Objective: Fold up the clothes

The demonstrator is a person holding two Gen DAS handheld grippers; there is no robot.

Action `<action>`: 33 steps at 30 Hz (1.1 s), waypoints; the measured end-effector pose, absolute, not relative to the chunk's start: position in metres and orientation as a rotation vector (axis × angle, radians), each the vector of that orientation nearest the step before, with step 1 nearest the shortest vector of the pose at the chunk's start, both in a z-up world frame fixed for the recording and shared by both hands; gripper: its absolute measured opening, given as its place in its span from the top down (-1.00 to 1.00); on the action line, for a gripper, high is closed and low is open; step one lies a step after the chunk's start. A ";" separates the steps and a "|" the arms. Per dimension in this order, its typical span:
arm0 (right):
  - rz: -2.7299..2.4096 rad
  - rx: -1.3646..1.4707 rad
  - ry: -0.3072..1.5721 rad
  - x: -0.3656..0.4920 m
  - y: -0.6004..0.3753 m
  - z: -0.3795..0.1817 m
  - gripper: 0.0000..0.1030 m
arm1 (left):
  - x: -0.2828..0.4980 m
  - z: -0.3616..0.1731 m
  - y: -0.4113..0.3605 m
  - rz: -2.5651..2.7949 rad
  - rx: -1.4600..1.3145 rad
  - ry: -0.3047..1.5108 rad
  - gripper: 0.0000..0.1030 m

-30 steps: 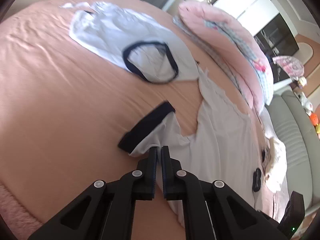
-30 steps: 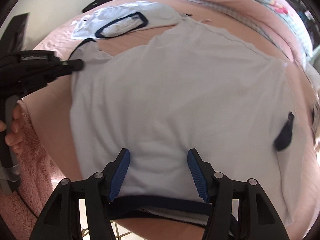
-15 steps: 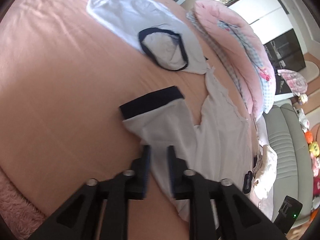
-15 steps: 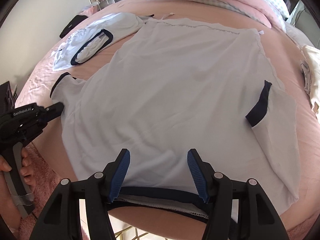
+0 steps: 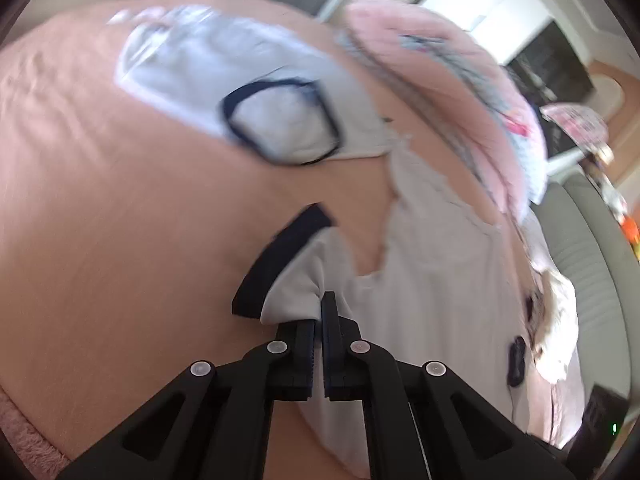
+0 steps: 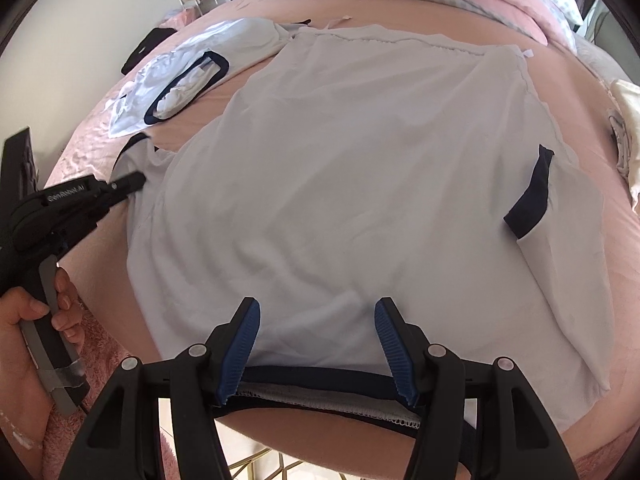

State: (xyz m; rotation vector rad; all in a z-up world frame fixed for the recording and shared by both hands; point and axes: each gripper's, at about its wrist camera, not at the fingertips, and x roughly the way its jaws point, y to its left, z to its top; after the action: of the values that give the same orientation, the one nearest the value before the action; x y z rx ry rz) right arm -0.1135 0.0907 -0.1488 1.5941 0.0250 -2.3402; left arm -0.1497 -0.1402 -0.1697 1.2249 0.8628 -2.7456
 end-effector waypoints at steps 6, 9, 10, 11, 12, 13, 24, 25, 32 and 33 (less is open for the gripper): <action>-2.395 1.616 -0.032 -0.119 0.112 -0.144 -0.15 | -0.158 -0.147 -0.079 -3.041 1.309 0.677 0.97; -2.411 1.638 -0.085 -0.124 0.123 -0.144 -0.15 | -0.167 -0.156 -0.060 -3.073 1.436 0.631 0.97; -2.417 1.641 -0.093 -0.124 0.125 -0.144 -0.15 | -0.170 -0.161 -0.057 -3.091 1.513 0.689 0.94; -2.423 1.642 -0.096 -0.125 0.127 -0.144 -0.15 | -0.174 -0.168 -0.054 -3.098 1.596 0.776 0.90; -2.429 1.644 -0.098 -0.125 0.129 -0.144 -0.15 | -0.178 -0.175 -0.053 -3.090 1.683 0.894 0.87; -2.433 1.648 -0.101 -0.126 0.130 -0.144 -0.15 | -0.180 -0.180 -0.052 -3.080 1.730 0.954 0.68; -2.454 1.556 0.002 -0.135 0.118 -0.126 -0.15 | -0.181 -0.155 -0.117 -3.090 1.420 0.709 0.14; -2.451 1.531 0.048 -0.138 0.109 -0.122 -0.15 | -0.187 -0.159 -0.123 -3.037 1.445 0.624 0.17; -2.404 1.416 0.295 -0.170 0.036 -0.112 -0.15 | -0.217 -0.169 -0.112 -3.136 1.564 0.270 0.24; -2.382 1.415 0.319 -0.171 0.029 -0.114 -0.15 | -0.223 -0.174 -0.108 -3.130 1.577 0.226 0.24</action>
State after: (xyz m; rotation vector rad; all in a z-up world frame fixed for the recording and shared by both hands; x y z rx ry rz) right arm -0.1712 0.0287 -0.1141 1.4150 0.3188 -2.3821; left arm -0.2225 -0.1081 -0.1742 1.5768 0.2262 -3.1302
